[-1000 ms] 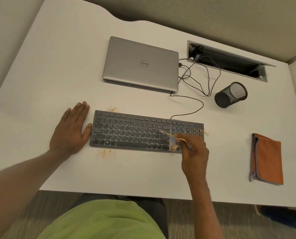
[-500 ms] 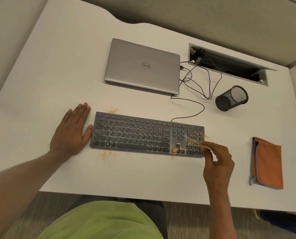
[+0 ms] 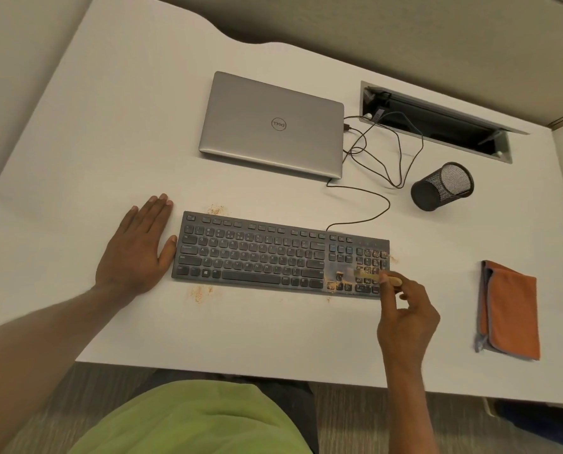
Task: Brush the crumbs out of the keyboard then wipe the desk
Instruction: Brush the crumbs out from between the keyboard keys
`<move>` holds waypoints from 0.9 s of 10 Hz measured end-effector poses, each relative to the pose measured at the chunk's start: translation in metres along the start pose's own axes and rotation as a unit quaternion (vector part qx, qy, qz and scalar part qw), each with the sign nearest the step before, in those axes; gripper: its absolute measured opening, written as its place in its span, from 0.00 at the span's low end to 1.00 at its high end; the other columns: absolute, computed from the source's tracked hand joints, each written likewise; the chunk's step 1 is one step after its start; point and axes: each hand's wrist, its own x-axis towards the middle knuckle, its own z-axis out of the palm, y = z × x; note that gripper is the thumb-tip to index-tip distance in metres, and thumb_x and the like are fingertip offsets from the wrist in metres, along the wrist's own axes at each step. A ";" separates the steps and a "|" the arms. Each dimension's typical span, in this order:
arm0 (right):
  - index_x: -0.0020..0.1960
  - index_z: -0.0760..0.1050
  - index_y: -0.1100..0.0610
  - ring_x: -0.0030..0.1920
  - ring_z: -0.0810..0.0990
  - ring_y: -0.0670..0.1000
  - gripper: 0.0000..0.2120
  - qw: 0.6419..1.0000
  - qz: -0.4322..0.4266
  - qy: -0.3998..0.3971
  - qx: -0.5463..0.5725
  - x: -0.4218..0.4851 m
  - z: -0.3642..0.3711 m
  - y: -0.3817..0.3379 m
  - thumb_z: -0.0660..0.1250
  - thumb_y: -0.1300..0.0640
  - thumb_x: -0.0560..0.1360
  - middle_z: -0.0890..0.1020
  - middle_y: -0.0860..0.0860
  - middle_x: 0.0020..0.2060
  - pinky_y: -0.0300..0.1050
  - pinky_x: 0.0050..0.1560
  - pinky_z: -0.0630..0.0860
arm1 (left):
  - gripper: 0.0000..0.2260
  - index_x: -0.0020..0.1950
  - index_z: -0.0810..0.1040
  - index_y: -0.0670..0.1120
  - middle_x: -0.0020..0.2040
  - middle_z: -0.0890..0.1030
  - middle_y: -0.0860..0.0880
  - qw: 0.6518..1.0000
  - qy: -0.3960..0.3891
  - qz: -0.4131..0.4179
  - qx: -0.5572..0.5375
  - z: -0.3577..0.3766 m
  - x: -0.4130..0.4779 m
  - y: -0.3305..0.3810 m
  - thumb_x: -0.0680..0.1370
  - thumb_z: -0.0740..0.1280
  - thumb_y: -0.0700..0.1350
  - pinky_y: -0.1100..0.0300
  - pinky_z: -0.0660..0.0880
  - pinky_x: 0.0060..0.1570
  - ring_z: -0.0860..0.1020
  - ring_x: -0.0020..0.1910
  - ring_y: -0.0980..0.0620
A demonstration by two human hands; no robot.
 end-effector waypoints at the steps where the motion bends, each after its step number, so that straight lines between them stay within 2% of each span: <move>1: 0.56 0.84 0.58 0.48 0.80 0.37 0.06 0.999 0.000 0.021 0.032 0.006 0.012 -0.009 0.71 0.62 0.80 0.84 0.49 0.47 0.26 0.46 0.72 | 0.31 0.88 0.54 0.44 0.87 0.56 0.48 1.000 -0.004 -0.002 0.002 0.000 0.000 0.001 0.86 0.51 0.55 0.49 0.50 0.85 0.52 0.87 0.52; 2: 0.57 0.85 0.57 0.50 0.83 0.41 0.07 0.996 0.035 0.028 0.071 0.007 0.029 -0.008 0.72 0.59 0.80 0.85 0.47 0.48 0.33 0.47 0.78 | 0.31 0.88 0.54 0.44 0.87 0.56 0.48 1.000 -0.003 -0.002 0.002 0.000 0.000 0.000 0.86 0.50 0.56 0.49 0.50 0.85 0.52 0.87 0.52; 4: 0.51 0.82 0.46 0.46 0.82 0.43 0.06 0.998 0.041 0.004 0.046 -0.008 0.027 -0.004 0.72 0.58 0.80 0.85 0.49 0.44 0.29 0.40 0.74 | 0.31 0.88 0.55 0.44 0.87 0.57 0.48 1.000 -0.002 0.001 0.002 0.001 0.000 0.000 0.86 0.51 0.55 0.48 0.51 0.85 0.52 0.87 0.51; 5: 0.50 0.82 0.47 0.45 0.82 0.46 0.07 0.999 0.035 0.003 0.041 -0.009 0.020 -0.006 0.72 0.59 0.80 0.85 0.51 0.44 0.32 0.36 0.74 | 0.31 0.88 0.55 0.44 0.87 0.57 0.48 1.000 -0.001 0.001 0.002 0.001 0.000 -0.001 0.86 0.51 0.55 0.48 0.51 0.85 0.52 0.87 0.51; 6: 0.53 0.85 0.54 0.47 0.82 0.45 0.04 0.997 0.030 0.018 0.064 -0.007 0.021 -0.009 0.72 0.59 0.80 0.85 0.50 0.46 0.29 0.42 0.74 | 0.31 0.87 0.56 0.43 0.87 0.58 0.47 1.000 0.005 0.004 0.000 0.000 0.000 0.000 0.86 0.52 0.54 0.48 0.51 0.85 0.54 0.86 0.50; 7: 0.57 0.85 0.53 0.52 0.83 0.45 0.07 0.997 0.025 0.013 0.077 -0.006 0.028 -0.008 0.72 0.58 0.80 0.85 0.46 0.50 0.32 0.47 0.78 | 0.31 0.87 0.56 0.43 0.87 0.58 0.47 1.000 0.003 0.005 0.003 0.000 0.000 0.001 0.86 0.52 0.54 0.48 0.51 0.85 0.53 0.86 0.51; 8: 0.59 0.84 0.52 0.52 0.83 0.45 0.09 0.997 0.012 0.009 0.079 -0.009 0.035 -0.007 0.72 0.59 0.79 0.85 0.47 0.50 0.31 0.47 0.78 | 0.31 0.87 0.55 0.43 0.87 0.57 0.48 1.000 0.002 0.003 0.002 0.001 0.000 0.000 0.86 0.51 0.55 0.49 0.50 0.85 0.53 0.86 0.52; 9: 0.59 0.85 0.55 0.52 0.83 0.46 0.09 0.996 -0.001 0.020 0.082 -0.006 0.041 -0.006 0.71 0.59 0.80 0.85 0.50 0.50 0.35 0.48 0.80 | 0.31 0.87 0.55 0.43 0.87 0.58 0.47 1.000 0.000 0.003 0.002 0.000 0.000 0.000 0.86 0.51 0.55 0.48 0.51 0.85 0.53 0.86 0.51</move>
